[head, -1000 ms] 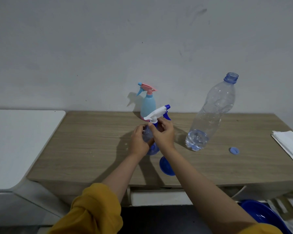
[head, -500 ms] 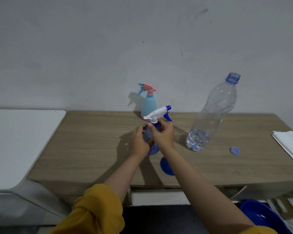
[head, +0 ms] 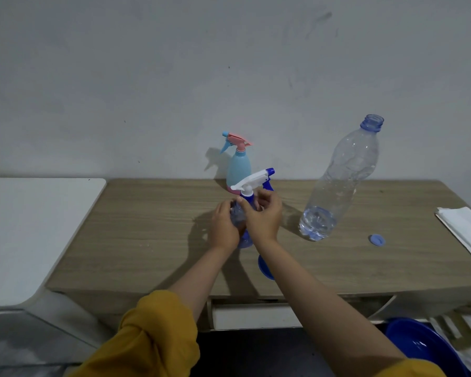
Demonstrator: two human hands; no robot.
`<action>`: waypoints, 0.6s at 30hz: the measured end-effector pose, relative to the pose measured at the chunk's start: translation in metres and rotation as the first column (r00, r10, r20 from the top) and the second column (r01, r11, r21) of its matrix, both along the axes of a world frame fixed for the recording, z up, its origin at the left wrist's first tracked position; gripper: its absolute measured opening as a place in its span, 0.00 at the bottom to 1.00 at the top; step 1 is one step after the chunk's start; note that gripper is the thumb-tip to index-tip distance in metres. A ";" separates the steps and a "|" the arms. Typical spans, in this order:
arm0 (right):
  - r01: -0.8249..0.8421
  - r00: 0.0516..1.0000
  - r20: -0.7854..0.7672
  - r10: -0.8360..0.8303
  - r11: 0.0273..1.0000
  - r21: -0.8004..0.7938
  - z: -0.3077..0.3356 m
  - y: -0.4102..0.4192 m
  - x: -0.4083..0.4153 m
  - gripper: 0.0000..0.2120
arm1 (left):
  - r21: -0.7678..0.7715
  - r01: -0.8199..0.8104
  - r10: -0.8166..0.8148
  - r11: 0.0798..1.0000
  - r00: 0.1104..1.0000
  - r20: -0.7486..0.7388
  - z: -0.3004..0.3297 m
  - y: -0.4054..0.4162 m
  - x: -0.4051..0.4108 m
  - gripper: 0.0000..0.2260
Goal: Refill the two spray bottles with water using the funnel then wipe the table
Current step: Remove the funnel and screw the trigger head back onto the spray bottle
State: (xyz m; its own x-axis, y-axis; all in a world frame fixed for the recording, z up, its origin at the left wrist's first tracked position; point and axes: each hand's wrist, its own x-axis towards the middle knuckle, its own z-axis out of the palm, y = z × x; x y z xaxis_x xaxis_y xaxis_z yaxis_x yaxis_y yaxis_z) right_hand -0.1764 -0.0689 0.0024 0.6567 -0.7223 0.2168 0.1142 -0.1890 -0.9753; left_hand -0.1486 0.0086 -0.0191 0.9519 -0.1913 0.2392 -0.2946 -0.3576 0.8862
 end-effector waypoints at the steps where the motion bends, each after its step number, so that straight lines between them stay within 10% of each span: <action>1: 0.055 0.998 0.004 -0.055 0.998 0.028 0.001 0.003 -0.002 0.25 | 0.003 0.011 -0.011 1.000 1.000 -0.007 -0.001 0.001 0.001 0.12; 6: 0.081 0.993 -0.079 -0.087 0.994 -0.074 0.005 0.007 -0.001 0.43 | 0.087 0.144 -0.139 0.986 0.988 -0.061 -0.006 0.019 -0.005 0.24; 18: -0.318 0.945 -0.174 0.278 0.903 -0.288 0.030 -0.009 0.015 0.20 | 0.333 -0.023 0.008 0.943 0.999 0.044 -0.017 0.092 -0.039 0.28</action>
State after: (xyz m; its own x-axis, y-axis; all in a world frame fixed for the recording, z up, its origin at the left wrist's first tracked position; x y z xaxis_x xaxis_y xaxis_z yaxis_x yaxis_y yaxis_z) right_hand -0.1614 -0.0780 0.0320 0.8671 -0.3992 0.2978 0.0928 -0.4580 -0.8841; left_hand -0.1875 0.1001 -0.0364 0.9461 -0.2520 0.2032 -0.3201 -0.6350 0.7030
